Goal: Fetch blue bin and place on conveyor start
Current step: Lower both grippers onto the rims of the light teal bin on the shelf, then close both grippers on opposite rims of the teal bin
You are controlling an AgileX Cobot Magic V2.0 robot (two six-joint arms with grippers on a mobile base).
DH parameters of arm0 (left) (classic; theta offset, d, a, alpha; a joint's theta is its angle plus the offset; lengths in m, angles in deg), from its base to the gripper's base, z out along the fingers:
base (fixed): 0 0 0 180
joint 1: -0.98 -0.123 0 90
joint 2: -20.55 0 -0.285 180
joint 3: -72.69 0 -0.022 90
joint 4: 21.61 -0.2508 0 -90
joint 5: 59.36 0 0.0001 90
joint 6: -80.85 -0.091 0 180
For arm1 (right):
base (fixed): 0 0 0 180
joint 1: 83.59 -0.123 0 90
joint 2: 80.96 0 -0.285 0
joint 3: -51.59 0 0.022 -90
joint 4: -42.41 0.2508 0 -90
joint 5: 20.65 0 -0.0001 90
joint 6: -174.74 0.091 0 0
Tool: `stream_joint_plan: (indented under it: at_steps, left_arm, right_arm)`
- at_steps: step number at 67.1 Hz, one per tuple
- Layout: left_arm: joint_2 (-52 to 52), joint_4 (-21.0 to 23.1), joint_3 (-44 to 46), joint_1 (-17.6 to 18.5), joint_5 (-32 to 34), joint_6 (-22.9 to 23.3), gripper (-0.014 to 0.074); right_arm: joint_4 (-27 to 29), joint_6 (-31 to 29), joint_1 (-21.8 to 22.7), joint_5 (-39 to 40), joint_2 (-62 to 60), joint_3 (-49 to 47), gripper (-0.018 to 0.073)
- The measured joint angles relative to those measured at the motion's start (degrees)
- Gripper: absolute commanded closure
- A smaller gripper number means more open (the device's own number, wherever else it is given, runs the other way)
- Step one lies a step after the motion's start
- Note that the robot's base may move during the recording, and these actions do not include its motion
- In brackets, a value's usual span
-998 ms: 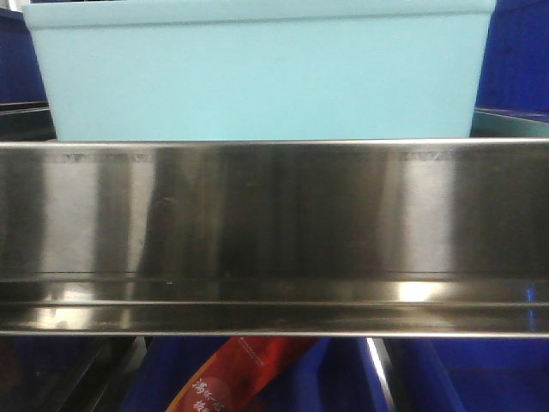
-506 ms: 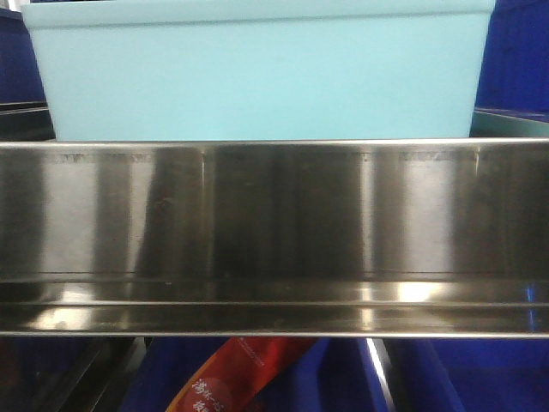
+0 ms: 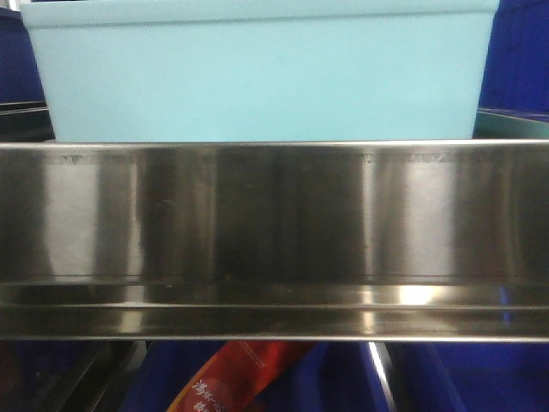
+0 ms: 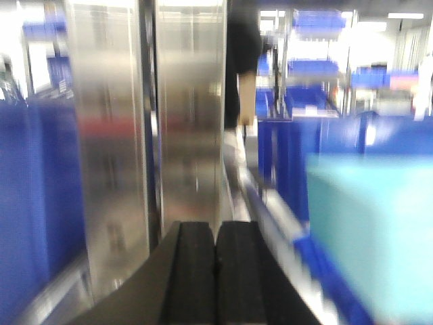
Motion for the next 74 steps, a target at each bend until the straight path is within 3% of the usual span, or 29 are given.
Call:
stream_joint_plan:
  at_steps: [5, 11, 17, 27, 40, 50, 57, 63, 74]
  left_arm:
    - [2.6, -0.1, 4.5, 0.0, -2.9, 0.0, 0.0331]
    - [6.2, -0.4, 8.5, 0.0, -5.0, 0.0, 0.0190]
    - [9.6, -0.4, 11.0, 0.0, -6.2, 0.0, 0.0098]
    - [15.5, 0.2, 15.3, 1.7, -9.3, -2.8, 0.0101]
    - [22.9, 2.3, 19.3, 13.8, -11.6, -4.2, 0.0102]
    - [32.5, 2.7, 22.8, 24.4, -13.0, -4.5, 0.0102]
    - [40.5, 2.8, 28.4, 29.0, -14.1, -4.5, 0.0103]
    - [48.0, 2.9, 36.6, 30.4, -16.6, -4.3, 0.0103]
    - [62.5, 2.9, 53.4, 29.2, -25.9, -1.3, 0.0103]
  right_arm:
    - [0.0, 0.0, 0.0, -2.3, 1.3, -4.2, 0.0113]
    - [0.0, 0.0, -0.2, -3.0, 2.8, -6.3, -0.0014]
    - [0.0, -0.1, -1.5, -4.4, 4.3, -6.8, 0.0001]
    - [0.4, -2.6, -4.0, -10.3, 7.3, -9.3, 0.0001]
    - [6.7, -8.9, -8.4, -14.7, 15.7, -14.4, 0.0001]
    - [8.9, -9.4, -12.2, -15.4, 24.8, -18.6, 0.0001]
    - [9.3, -9.6, -15.1, -16.4, 32.8, -24.0, 0.0001]
    - [9.4, -9.9, -17.4, -18.7, 41.0, -31.6, 0.0001]
    - [9.6, -8.9, -19.3, -26.9, 56.1, -47.9, 0.0001]
